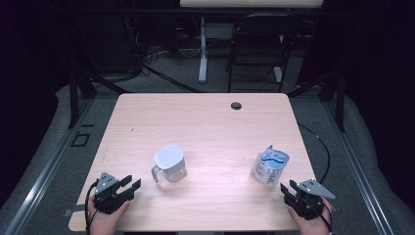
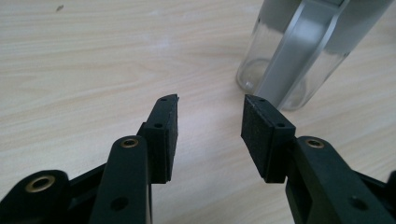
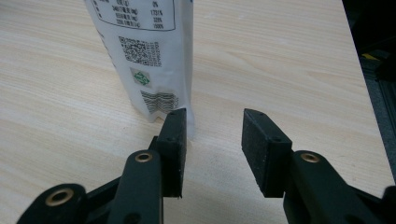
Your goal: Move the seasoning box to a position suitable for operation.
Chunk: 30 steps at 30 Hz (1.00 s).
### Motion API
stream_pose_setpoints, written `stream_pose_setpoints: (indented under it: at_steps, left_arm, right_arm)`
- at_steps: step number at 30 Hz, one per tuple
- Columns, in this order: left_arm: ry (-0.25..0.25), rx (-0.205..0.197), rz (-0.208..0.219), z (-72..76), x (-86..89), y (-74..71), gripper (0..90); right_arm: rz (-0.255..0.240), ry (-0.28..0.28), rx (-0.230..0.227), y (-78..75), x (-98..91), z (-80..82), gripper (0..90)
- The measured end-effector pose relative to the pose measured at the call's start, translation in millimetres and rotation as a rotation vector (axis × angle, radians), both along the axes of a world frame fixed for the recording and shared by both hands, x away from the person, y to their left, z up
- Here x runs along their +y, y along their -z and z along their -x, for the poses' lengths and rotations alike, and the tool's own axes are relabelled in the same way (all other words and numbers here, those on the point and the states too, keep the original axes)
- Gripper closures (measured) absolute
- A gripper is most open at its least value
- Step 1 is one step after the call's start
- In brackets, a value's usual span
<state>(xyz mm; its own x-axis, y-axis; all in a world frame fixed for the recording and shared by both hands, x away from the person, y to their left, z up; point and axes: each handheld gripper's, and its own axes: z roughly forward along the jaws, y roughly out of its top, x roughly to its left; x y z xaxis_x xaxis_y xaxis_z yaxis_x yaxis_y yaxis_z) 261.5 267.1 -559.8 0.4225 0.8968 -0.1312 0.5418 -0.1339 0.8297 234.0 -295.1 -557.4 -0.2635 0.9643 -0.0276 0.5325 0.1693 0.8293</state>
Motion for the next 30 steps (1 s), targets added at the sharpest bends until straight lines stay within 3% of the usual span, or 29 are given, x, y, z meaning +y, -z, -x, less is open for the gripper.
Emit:
stream_pose_setpoints:
  at_steps: [2,4,7,10,11,12,13,14,16,20,24,30]
  left_arm:
    - [-0.009,-0.014,0.02,-1.2,-2.0,-1.3,56.3]
    - [-0.014,-0.019,0.013,-4.2,-3.3,-1.5,56.2]
    - [-0.005,-0.01,0.023,-10.0,-3.0,0.0,59.7]
    - [-0.021,-0.001,0.029,-17.3,-1.2,3.6,63.6]
    - [-0.018,0.004,0.033,-18.3,-0.9,3.9,63.6]
    - [-0.009,0.008,0.031,-18.9,-1.6,4.4,63.5]
    - [-0.009,0.008,0.031,-18.9,-1.6,4.4,63.2]
    - [-0.006,0.01,0.023,-18.3,-3.2,4.5,62.6]
    - [-0.002,0.009,0.007,-15.3,-6.8,3.6,60.3]
    - [0.009,-0.003,-0.01,-10.6,-8.9,3.4,57.5]
    - [0.026,-0.014,-0.012,-3.0,-7.5,-0.6,55.5]
    - [0.018,-0.014,-0.006,1.4,-7.8,-2.6,54.1]
  right_arm:
    - [-0.003,0.0,0.002,0.3,-1.0,-0.6,60.3]
    - [-0.001,0.003,0.0,0.3,-1.3,-0.8,60.2]
    - [-0.004,0.007,-0.003,0.7,-5.0,-1.0,60.1]
    - [-0.07,0.017,0.011,3.1,-10.3,-2.6,60.2]
    - [-0.068,0.018,0.006,4.0,-10.4,-3.2,60.2]
    - [-0.016,0.009,-0.004,5.3,-8.6,-3.8,60.6]
    - [-0.016,0.009,-0.004,5.3,-8.6,-3.8,60.6]
    - [0.018,-0.01,-0.013,6.7,-5.3,-3.5,61.7]
    - [0.027,-0.022,-0.028,5.5,-3.2,-2.7,61.9]
    - [0.014,-0.029,-0.038,3.3,-1.0,-2.2,62.0]
    - [0.029,-0.048,-0.023,5.0,4.7,-3.6,60.4]
    - [0.014,-0.064,-0.002,6.2,8.5,-5.0,57.6]
